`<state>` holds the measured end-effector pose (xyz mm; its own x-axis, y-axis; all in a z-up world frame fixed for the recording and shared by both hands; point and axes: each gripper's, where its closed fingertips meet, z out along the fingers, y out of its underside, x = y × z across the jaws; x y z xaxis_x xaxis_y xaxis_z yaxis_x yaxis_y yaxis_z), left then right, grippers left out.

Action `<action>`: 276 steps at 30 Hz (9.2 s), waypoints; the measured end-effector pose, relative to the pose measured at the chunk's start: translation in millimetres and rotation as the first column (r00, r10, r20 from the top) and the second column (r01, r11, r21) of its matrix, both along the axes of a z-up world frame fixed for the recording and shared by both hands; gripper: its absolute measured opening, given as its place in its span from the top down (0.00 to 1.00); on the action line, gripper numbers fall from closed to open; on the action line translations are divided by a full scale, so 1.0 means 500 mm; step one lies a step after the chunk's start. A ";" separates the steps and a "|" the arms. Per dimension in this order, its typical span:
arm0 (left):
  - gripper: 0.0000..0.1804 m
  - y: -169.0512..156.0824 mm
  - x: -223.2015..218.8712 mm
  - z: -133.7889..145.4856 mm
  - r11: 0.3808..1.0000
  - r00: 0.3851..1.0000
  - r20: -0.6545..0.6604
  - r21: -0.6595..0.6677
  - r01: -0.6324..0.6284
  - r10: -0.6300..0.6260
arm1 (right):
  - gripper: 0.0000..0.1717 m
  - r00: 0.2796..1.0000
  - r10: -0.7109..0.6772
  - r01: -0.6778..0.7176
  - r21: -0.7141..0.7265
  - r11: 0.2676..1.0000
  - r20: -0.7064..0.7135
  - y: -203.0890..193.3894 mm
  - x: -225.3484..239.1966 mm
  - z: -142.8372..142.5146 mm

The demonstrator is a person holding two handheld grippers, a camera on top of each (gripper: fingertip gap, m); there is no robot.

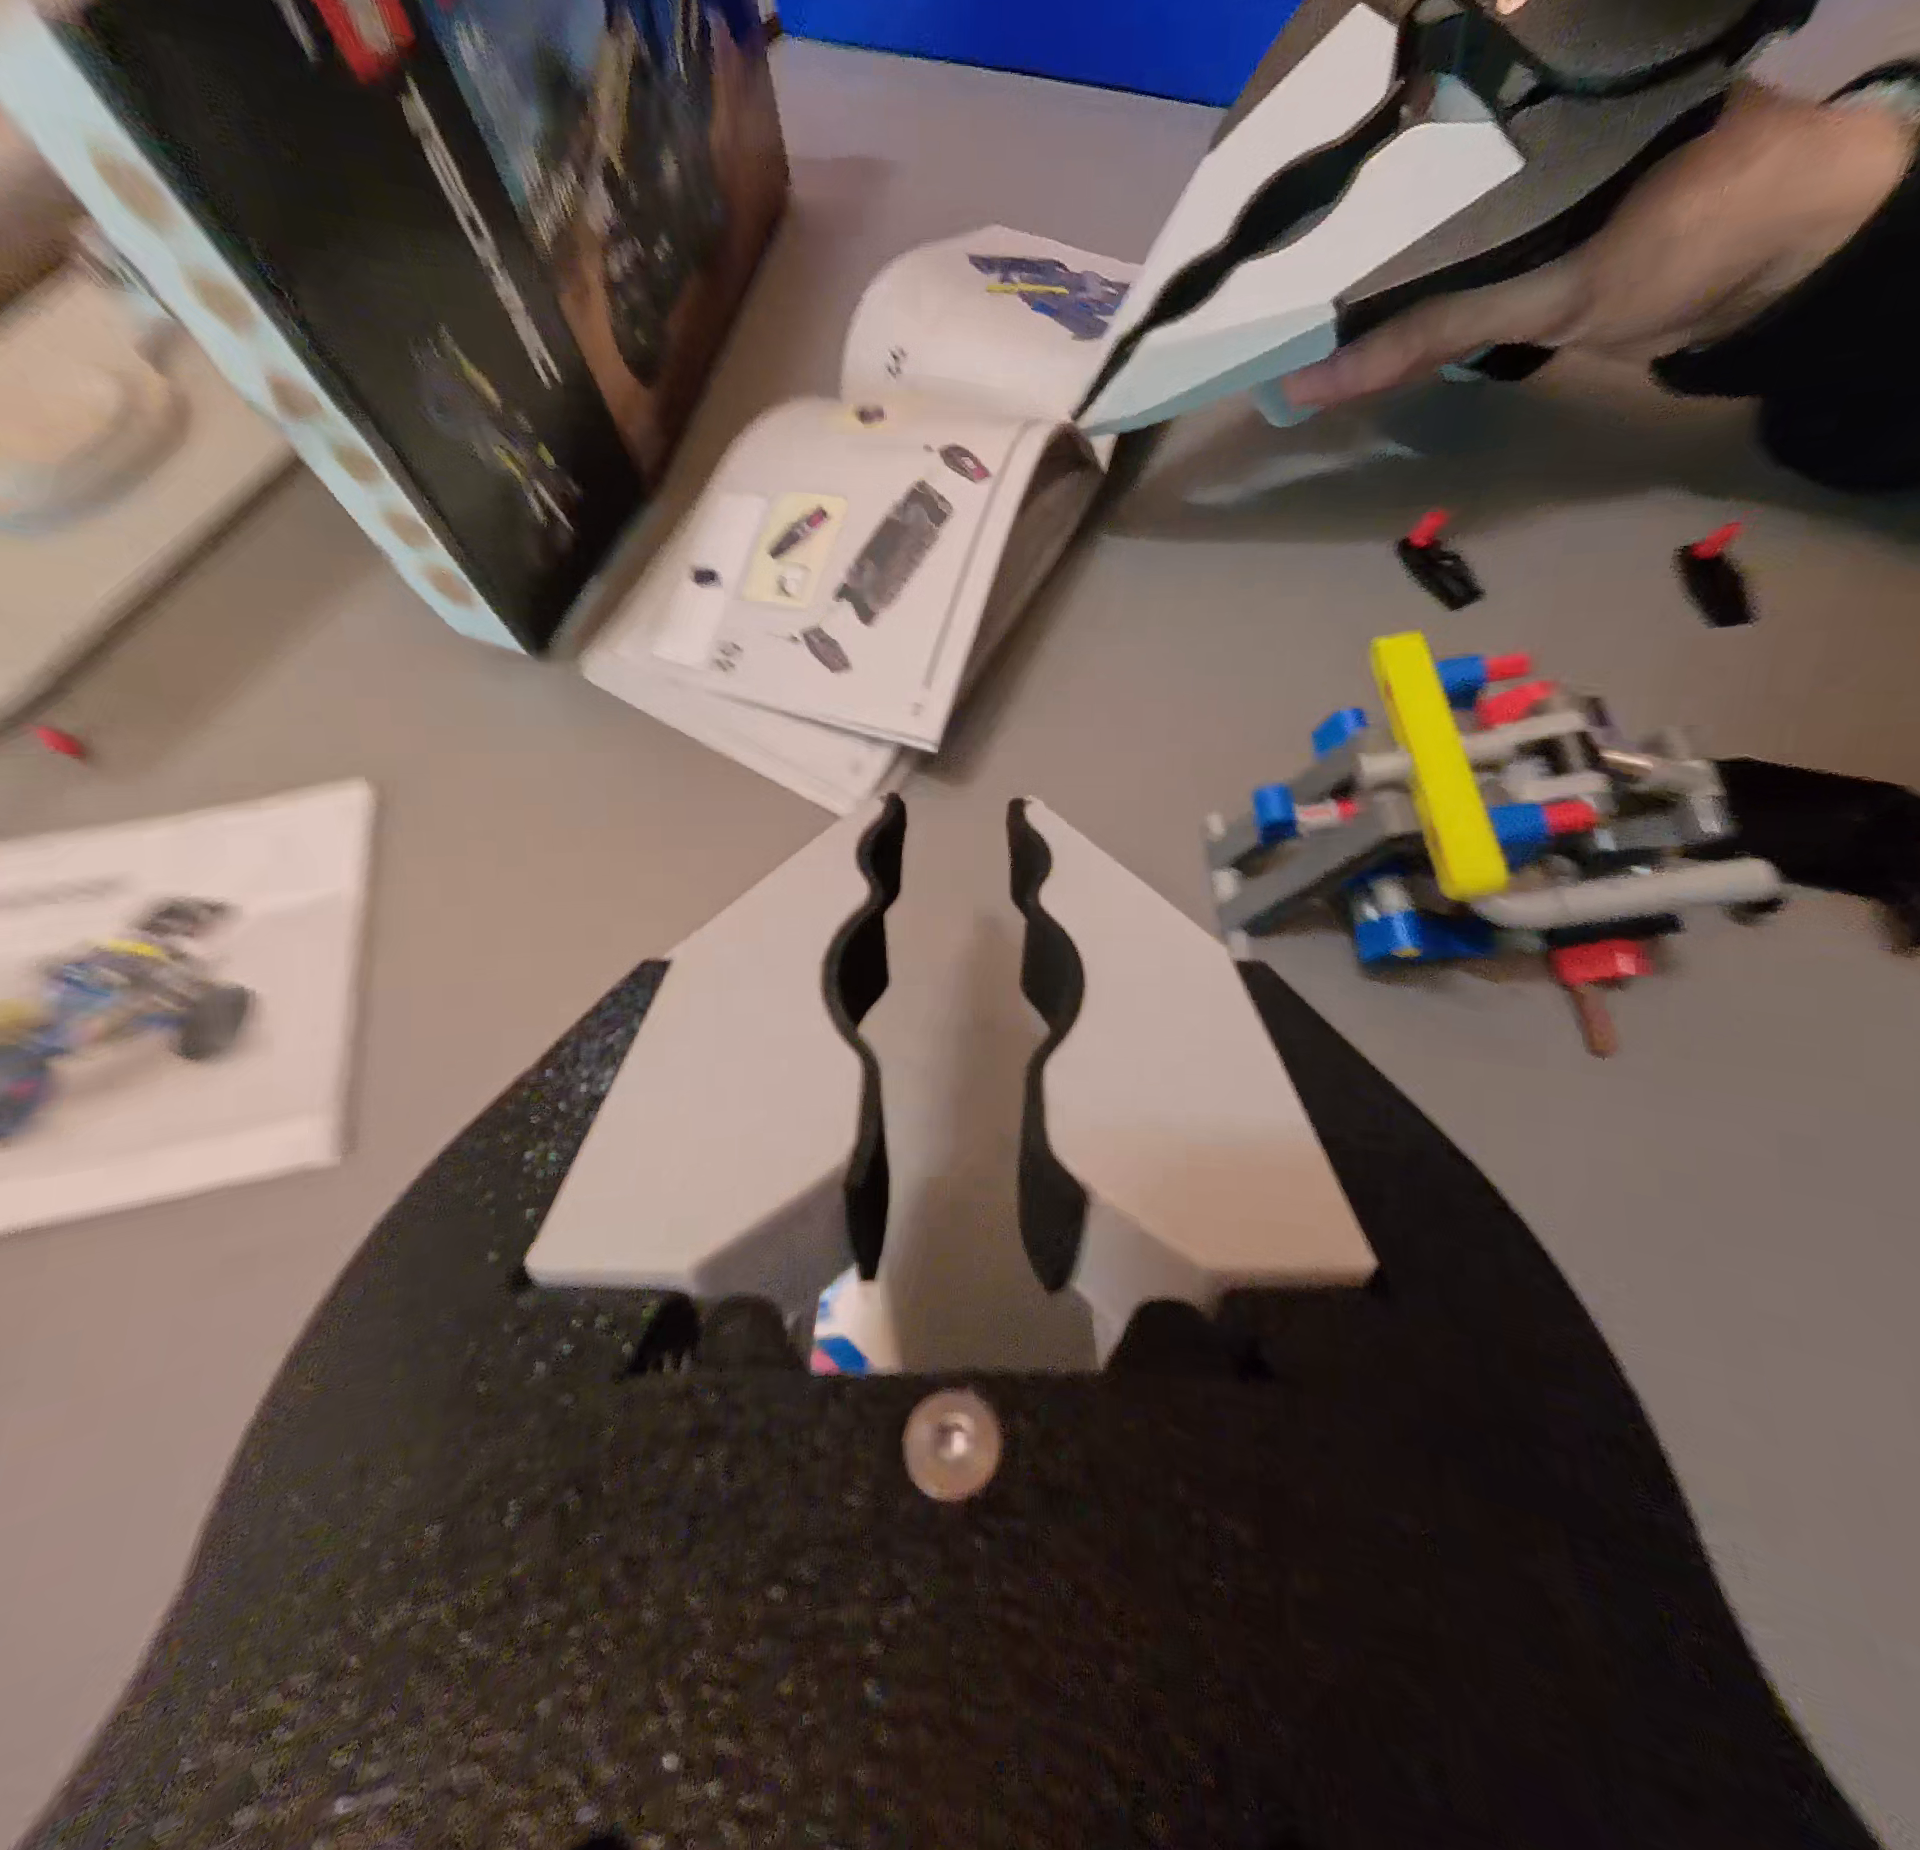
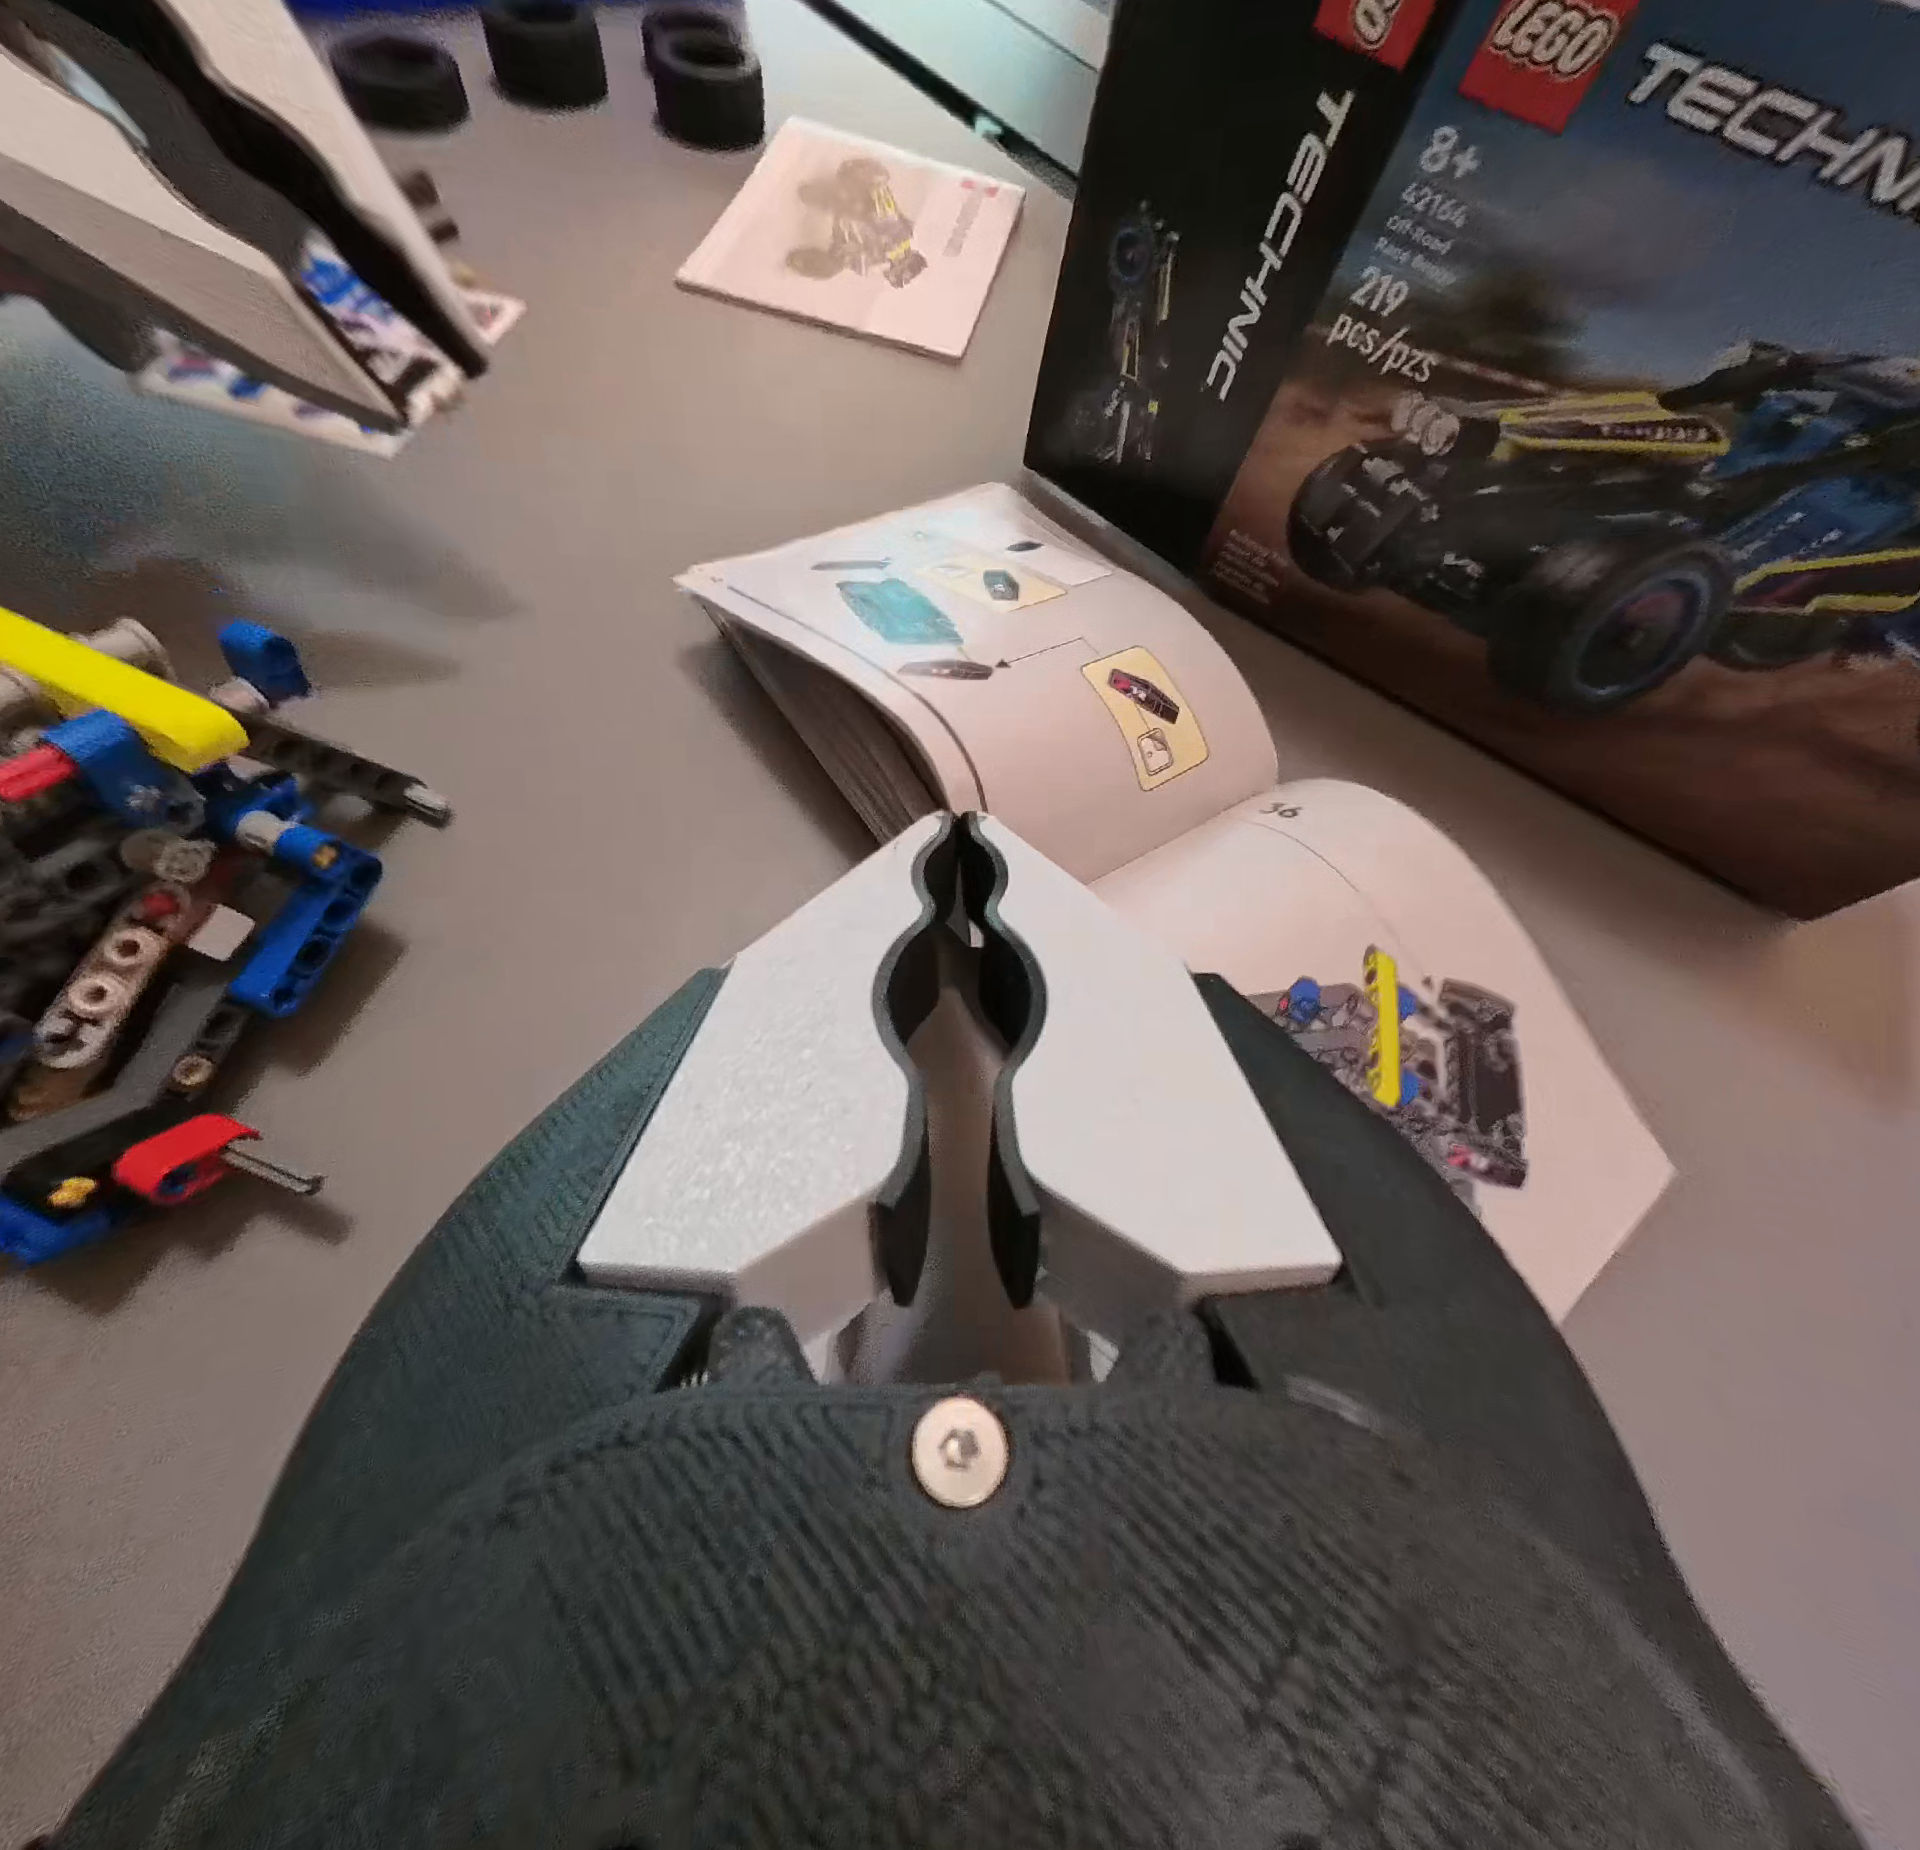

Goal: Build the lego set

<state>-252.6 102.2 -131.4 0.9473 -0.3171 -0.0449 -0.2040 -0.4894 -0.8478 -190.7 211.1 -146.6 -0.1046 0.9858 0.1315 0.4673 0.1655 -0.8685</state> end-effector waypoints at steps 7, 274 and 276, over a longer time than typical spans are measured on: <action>0.84 0.093 -0.009 0.012 0.996 0.909 -0.411 0.005 0.084 -0.074 | 1.00 0.995 -0.100 0.089 -0.272 0.958 -0.026 0.024 0.013 0.013; 1.00 0.035 0.080 -0.107 0.912 0.871 -0.272 -0.097 0.398 -0.409 | 0.97 1.000 -0.015 -0.003 0.592 0.806 0.025 0.184 0.057 -0.031; 1.00 0.026 0.081 -0.107 0.896 0.859 -0.256 -0.105 0.432 -0.444 | 0.98 0.999 0.015 0.007 0.609 0.793 -0.030 0.184 0.052 -0.010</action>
<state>-212.2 115.2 -185.1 0.6644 -0.7036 -0.2522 -0.6205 -0.3311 -0.7109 -164.6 302.9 -151.6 -0.0938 0.7005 0.7075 0.4395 0.6668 -0.6019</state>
